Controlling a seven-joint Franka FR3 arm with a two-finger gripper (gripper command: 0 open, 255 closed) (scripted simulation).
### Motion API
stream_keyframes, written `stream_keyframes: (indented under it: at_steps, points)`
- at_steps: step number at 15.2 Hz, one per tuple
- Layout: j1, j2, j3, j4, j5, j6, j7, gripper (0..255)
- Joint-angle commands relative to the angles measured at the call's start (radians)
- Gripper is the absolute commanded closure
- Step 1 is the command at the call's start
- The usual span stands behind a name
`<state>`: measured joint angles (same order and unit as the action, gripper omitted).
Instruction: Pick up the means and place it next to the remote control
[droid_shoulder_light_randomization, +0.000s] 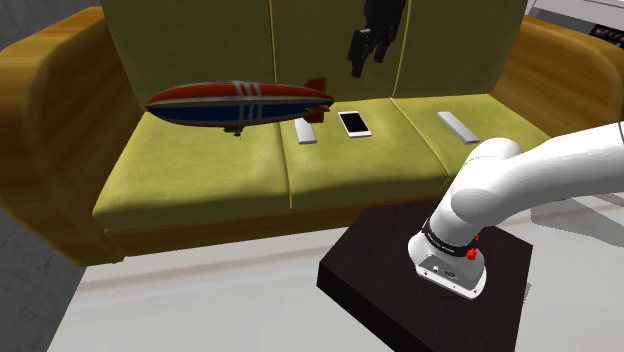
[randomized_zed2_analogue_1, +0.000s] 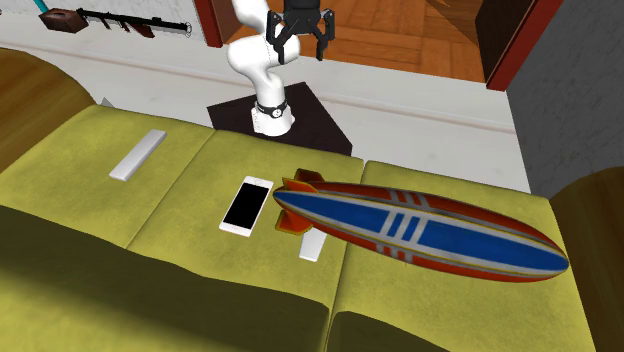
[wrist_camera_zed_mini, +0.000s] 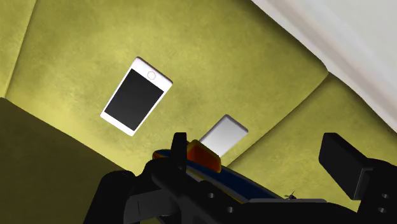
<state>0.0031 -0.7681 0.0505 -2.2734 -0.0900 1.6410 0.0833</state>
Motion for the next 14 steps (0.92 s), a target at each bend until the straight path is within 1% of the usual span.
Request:
stream_keyframes:
  at_steps: [1, 8, 14]
  points:
    - [0.0, 0.0, 0.0, 0.0, 0.0, 0.0, 0.0, 0]
    - [-0.045, 0.159, 0.03, -0.076, 0.013, 0.222, 0.149, 0]
    - [-0.083, 0.34, 0.051, -0.086, 0.011, 0.403, 0.276, 0]
